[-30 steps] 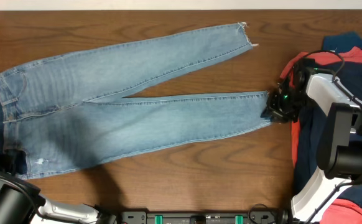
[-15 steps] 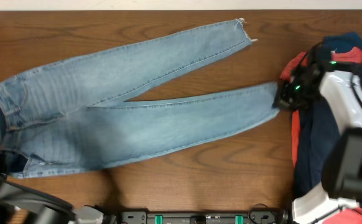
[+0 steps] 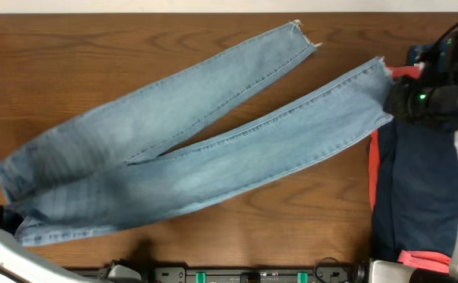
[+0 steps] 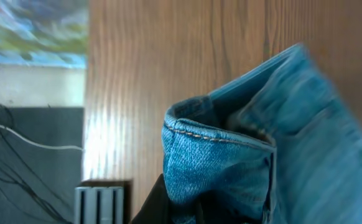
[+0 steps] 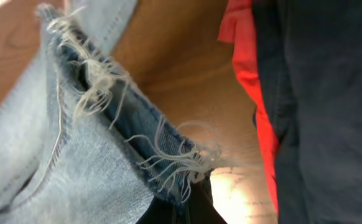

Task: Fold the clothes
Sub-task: 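Grasp the lower leg hem with the right gripper and lift it, then lay the lower leg onto the upper leg with the right gripper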

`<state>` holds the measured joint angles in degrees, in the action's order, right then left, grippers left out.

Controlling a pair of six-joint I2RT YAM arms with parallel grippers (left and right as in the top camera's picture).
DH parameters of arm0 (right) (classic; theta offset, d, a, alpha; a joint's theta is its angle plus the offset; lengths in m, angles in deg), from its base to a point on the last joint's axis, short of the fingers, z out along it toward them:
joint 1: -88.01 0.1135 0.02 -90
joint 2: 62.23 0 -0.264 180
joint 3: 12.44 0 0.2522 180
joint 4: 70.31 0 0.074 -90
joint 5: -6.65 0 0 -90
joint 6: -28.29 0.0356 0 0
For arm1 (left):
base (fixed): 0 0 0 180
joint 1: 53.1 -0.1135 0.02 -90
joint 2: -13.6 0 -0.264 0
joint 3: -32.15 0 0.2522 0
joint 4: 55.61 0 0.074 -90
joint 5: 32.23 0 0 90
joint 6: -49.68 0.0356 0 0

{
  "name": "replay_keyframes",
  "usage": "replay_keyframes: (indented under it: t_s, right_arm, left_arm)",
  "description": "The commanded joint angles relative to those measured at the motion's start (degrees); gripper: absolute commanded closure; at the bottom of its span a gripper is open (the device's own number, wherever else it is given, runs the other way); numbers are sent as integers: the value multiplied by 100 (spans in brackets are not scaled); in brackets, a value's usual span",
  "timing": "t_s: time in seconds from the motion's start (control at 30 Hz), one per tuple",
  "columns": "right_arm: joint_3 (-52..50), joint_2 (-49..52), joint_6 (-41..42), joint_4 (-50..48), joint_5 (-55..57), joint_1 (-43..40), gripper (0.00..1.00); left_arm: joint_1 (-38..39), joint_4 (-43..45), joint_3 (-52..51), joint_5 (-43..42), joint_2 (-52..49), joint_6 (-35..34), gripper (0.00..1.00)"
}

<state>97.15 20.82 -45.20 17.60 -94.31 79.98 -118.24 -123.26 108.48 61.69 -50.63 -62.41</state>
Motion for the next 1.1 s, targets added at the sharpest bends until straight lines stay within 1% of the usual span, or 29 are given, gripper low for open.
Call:
replay_keyframes:
  t_s: [0.0,0.1,0.23,0.37,0.5,0.6,0.73,0.8,0.9,1.07]
  right_arm:
    - [557,-105,179,111,367,-96,99]
    - [767,-101,330,98,348,-94,99]
    - [767,37,518,-92,345,-90,99]
    - [767,420,608,-372,146,-26,99]
    - [767,901,623,-1003,-149,162,99]
    - [767,1276,859,-1473,-221,302,99]
    - [767,1777,1082,-1976,-350,470,99]
    - [767,2052,1189,-2304,-350,595,99]
    - [767,2435,1228,-2859,-348,802,99]
    - [767,3056,1738,-3696,-369,929,99]
  left_arm:
    - [-28,-20,256,501,457,-101,94]
    - [4,-144,260,551,612,-98,94]
    - [225,-188,254,625,442,-94,94]
    - [348,-199,251,802,50,-94,94]
    - [352,-136,238,879,-487,-101,94]
    - [354,44,238,866,-1005,-103,94]
    - [400,472,238,404,-1700,-116,94]
    - [448,612,238,337,-1963,-116,94]
    - [472,833,238,339,-2247,-94,93]
    - [474,1335,238,282,-2426,-94,93]
